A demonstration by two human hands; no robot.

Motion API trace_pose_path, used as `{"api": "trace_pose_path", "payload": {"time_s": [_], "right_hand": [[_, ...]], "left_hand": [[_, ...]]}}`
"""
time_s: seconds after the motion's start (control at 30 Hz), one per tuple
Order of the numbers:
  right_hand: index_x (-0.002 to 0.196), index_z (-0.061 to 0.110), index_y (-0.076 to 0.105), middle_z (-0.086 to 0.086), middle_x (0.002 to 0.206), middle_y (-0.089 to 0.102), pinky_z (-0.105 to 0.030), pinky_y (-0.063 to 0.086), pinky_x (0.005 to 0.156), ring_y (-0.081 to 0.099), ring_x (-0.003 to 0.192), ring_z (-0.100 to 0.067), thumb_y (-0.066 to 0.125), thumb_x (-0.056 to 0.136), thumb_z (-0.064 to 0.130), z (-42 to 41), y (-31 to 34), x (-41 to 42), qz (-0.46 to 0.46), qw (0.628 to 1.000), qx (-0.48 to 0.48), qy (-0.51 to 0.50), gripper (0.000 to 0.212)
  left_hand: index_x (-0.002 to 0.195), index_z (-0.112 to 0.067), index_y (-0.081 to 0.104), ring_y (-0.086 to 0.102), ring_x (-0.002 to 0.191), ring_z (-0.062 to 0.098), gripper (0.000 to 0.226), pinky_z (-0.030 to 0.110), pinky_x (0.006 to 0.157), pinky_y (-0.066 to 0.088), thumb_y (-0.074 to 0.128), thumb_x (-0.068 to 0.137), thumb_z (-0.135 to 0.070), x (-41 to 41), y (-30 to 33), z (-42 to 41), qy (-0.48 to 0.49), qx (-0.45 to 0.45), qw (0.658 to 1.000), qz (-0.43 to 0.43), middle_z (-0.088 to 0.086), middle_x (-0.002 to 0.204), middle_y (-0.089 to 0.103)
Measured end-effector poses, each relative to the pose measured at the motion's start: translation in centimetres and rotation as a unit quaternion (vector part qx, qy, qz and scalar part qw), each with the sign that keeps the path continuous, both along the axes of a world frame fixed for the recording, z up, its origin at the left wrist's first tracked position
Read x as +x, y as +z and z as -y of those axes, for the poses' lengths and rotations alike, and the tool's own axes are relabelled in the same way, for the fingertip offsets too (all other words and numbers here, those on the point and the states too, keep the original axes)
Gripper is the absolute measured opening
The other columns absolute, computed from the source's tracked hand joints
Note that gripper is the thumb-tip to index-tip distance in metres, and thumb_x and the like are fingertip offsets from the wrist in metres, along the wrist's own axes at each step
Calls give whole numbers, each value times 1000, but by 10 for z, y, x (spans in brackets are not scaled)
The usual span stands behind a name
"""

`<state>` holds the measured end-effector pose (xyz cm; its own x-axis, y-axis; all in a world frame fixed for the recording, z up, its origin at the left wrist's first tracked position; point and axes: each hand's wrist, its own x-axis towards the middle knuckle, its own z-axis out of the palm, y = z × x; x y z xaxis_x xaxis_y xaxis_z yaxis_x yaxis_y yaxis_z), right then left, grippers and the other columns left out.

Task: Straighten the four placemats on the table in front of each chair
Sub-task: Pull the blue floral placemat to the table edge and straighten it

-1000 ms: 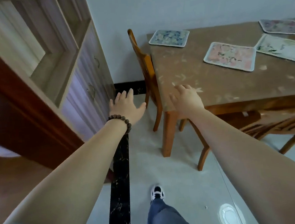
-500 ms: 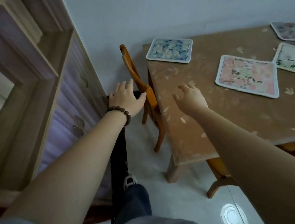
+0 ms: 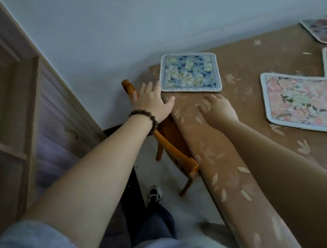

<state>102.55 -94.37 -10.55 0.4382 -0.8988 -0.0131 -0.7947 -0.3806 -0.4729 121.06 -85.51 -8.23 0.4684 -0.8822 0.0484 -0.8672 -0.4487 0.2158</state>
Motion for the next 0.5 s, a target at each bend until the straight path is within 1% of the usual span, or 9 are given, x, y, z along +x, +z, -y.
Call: {"api": "trace_pose_path", "payload": {"time_s": [0.13,0.23,0.37,0.5], "right_hand": [[136,16,44,-6,141,44,-43,35,101,36,130,-28,47,91,40,46,8,45,-10,999,5,-49,51],[136,15,45,-7,141,45,-42,36,100,37,129,-27,47,93,40,73,14,65,-14,997,2,-75,51],[136,15,44,-9,140,45,-43,36,101,36,130,-28,48,93,41,98,17,72,-18,993,-6,-117,51],[136,15,45,-8,142,43,-42,34,103,36,130,-28,48,93,42,113,13,68,-25,989,-5,-148,51]], "left_hand": [[149,-21,18,13,144,25,78,50,115,10,32,86,-66,55,-3,63,-35,17,999,-13,6,157,20],[149,-23,19,13,144,24,77,49,116,9,34,86,-65,81,-3,103,-64,23,997,-23,6,157,20],[148,-24,21,14,144,24,75,49,115,8,32,86,-64,92,-6,146,-119,24,992,-16,5,156,22],[149,-21,21,15,143,24,76,50,115,10,32,87,-63,86,-17,171,-160,42,986,-16,5,156,22]]}}
